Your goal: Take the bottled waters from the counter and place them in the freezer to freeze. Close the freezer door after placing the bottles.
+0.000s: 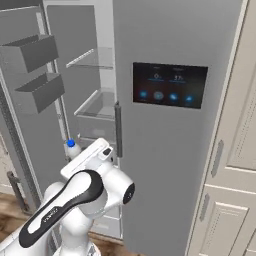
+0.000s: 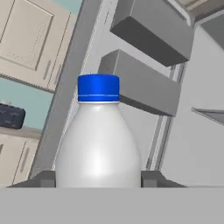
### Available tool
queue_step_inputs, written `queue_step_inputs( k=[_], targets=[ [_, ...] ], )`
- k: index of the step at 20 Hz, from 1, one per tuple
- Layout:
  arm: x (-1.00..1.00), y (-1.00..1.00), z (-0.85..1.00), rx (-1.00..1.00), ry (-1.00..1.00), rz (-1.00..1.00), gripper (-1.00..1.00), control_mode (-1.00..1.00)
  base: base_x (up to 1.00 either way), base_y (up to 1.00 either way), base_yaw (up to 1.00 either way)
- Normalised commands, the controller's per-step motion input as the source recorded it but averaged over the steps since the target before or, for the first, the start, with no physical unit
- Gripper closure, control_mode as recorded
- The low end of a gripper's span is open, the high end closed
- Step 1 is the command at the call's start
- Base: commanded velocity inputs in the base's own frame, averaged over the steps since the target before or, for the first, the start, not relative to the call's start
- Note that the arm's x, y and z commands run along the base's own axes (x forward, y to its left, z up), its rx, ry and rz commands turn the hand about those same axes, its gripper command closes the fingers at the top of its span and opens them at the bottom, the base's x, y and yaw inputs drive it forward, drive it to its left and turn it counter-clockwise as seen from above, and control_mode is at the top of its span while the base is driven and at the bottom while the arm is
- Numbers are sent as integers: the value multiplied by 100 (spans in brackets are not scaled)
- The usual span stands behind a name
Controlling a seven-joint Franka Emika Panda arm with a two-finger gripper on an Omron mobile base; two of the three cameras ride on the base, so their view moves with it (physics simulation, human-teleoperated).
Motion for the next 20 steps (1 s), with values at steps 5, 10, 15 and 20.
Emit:
queue_step_inputs(
  k=[5, 10, 15, 20],
  targets=[
    [0, 0, 0, 0, 0, 0, 100, 100, 69, 0, 9],
    [0, 0, 0, 0, 0, 0, 100, 100, 25, 4, 7],
    [0, 0, 0, 0, 0, 0, 100, 100, 0, 46, 4],
    [0, 0, 0, 0, 0, 0, 100, 100, -29, 46, 1]
  ],
)
